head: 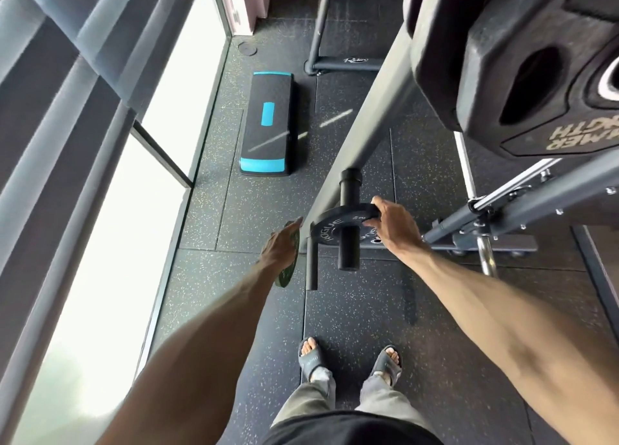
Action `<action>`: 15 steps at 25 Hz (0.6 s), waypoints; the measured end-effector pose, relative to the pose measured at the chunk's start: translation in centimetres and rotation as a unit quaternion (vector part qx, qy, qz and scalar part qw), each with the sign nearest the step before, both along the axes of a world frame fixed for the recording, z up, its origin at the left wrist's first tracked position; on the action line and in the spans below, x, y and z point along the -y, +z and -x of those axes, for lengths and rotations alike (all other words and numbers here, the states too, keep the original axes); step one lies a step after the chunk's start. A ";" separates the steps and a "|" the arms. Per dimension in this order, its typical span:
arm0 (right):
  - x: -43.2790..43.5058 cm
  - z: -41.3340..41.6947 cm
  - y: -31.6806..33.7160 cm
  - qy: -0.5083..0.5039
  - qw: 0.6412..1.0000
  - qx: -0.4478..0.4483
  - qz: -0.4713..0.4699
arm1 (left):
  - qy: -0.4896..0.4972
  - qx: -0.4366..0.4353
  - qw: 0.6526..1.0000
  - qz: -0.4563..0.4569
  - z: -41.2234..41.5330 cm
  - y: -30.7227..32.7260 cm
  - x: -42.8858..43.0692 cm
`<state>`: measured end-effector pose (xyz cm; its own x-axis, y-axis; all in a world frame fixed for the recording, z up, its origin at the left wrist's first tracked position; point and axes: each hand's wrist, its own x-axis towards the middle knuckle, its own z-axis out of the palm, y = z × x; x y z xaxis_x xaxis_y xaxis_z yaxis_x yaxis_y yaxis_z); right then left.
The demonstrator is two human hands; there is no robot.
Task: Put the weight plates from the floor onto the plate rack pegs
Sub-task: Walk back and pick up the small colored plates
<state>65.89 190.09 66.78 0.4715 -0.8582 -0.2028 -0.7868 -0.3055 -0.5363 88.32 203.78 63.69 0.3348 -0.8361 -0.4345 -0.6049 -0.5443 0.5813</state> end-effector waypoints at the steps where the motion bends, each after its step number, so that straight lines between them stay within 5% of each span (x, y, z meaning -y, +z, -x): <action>1: -0.2 -0.1 -0.1 -0.008 1.000 -0.008 0.019 | -0.011 -0.002 1.000 0.001 0.2 0.1 0.0; 4: -0.6 -1.6 0.3 -0.067 0.995 0.006 0.076 | -0.014 -0.002 0.999 -0.039 0.9 0.5 -0.8; 9: 1.3 -4.1 0.9 -0.134 0.990 0.023 0.029 | -0.090 0.039 0.991 -0.088 1.3 0.1 -2.6; 12: -1.1 -3.5 0.2 -0.027 0.981 -0.019 0.193 | -0.155 -0.003 0.982 -0.110 1.6 1.1 -2.4; 15: -5.5 -1.0 -1.0 0.107 0.956 0.035 0.270 | -0.206 -0.021 0.968 -0.140 1.5 2.7 -0.8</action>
<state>66.93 195.54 65.81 0.6437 -0.7121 0.2803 -0.6442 -0.7020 -0.3038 86.80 204.60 66.40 -0.0240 -0.7422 -0.6697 -0.7835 -0.4021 0.4737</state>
